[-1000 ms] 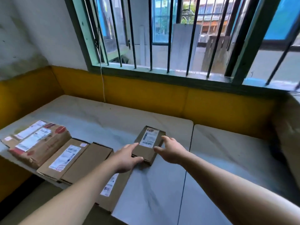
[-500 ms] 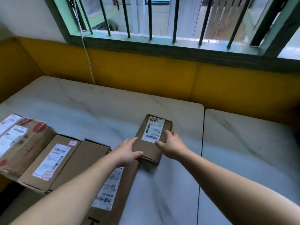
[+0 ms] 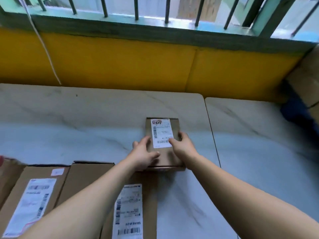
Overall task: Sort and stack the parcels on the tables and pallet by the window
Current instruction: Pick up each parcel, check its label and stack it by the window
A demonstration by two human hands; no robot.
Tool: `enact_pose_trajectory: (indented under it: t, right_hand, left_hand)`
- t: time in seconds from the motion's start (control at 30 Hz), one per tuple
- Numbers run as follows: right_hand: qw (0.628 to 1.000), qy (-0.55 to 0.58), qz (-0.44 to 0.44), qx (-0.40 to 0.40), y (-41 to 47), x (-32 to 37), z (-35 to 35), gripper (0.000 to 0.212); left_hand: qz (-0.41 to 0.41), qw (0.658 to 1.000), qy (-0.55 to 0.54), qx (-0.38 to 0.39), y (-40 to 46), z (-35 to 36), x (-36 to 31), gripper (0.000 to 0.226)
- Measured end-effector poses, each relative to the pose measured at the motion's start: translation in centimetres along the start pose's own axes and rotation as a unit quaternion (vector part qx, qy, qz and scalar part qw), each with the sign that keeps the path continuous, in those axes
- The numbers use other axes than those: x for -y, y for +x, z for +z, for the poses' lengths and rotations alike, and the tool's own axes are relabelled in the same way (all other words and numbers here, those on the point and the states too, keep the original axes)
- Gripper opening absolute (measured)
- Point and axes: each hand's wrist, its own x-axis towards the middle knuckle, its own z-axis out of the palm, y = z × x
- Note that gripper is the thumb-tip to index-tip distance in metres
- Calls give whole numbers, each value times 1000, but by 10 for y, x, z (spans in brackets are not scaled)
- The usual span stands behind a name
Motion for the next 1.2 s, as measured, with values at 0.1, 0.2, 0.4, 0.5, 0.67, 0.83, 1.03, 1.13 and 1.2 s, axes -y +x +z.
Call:
enact_pose_trajectory:
  t: [0.1,0.2,0.4,0.5,0.67,0.83,1.03,1.13,1.2]
  right_hand:
    - [999,-8,-2,-40,-19,5,-6,59]
    - [997,-9,-22,-72,-44,10,-17,61]
    - [988,-2,-57,-142,-96,3,-65,65]
    - [980,-20,-62,-186,-128,-11,-101,63]
    - [962,-21,-52,-266,-195,-55,-177,62]
    - [931,-7,-1,-365,-287,-136,-264,64]
    - [878,13,81,-472,-409,-257,-348,70]
    - [852,17,117,-510,-469,-304,-379,71]
    - [833,21,134,-536,-503,-328,-395,72]
  left_hand:
    - [33,998,-56,-5,-14,-15,-8,70]
    - [93,990,-98,33,-33,-27,-26,75]
    - [212,971,-83,79,-73,-22,-80,71]
    - [262,956,-73,111,-101,-3,-112,72]
    - [330,922,-49,195,-151,61,-164,97]
    - [435,866,32,245,-238,157,-220,87]
    - [550,765,138,306,-359,292,-269,78]
    - [583,721,175,331,-413,347,-289,83]
    - [601,694,185,349,-445,380,-299,86]
